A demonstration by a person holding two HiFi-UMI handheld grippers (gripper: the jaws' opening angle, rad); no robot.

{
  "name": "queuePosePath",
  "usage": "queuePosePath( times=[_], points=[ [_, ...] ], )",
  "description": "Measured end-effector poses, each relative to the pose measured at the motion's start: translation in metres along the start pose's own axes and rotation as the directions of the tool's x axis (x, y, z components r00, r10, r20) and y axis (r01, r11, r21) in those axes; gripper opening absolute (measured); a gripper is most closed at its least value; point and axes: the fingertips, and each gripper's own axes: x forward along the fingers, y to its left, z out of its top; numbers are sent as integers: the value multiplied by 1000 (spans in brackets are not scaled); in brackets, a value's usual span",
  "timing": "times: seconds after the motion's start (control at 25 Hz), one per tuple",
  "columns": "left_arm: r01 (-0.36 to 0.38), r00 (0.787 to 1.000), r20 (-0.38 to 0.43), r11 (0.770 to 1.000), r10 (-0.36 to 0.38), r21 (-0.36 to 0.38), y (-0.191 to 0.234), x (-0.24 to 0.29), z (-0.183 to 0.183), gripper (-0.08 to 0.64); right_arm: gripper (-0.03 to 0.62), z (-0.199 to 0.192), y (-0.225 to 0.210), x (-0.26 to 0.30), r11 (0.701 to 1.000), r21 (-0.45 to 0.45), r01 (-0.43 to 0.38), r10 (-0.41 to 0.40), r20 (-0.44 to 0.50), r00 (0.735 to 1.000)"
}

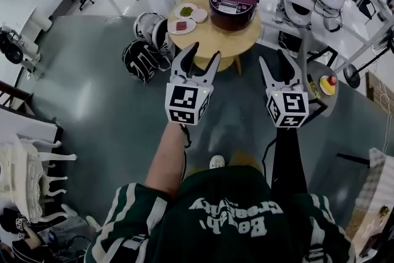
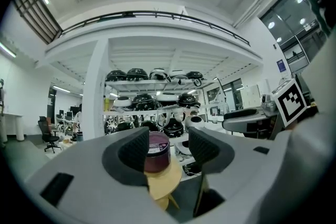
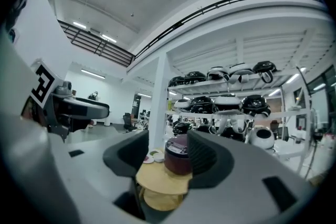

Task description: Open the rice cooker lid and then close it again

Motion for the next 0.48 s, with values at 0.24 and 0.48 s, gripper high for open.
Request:
queuePosePath(
  times=[0.24,0.48],
  points=[
    [5,1000,-7,1000,-5,-8,27,47,-8,222,238,-5,-16,53,1000,-5,-7,7,0,1000],
    [32,999,-13,999,-32,-3,53,116,-20,222,247,-20,-44,128,1000,7,-18,18,4,1000]
  ],
)
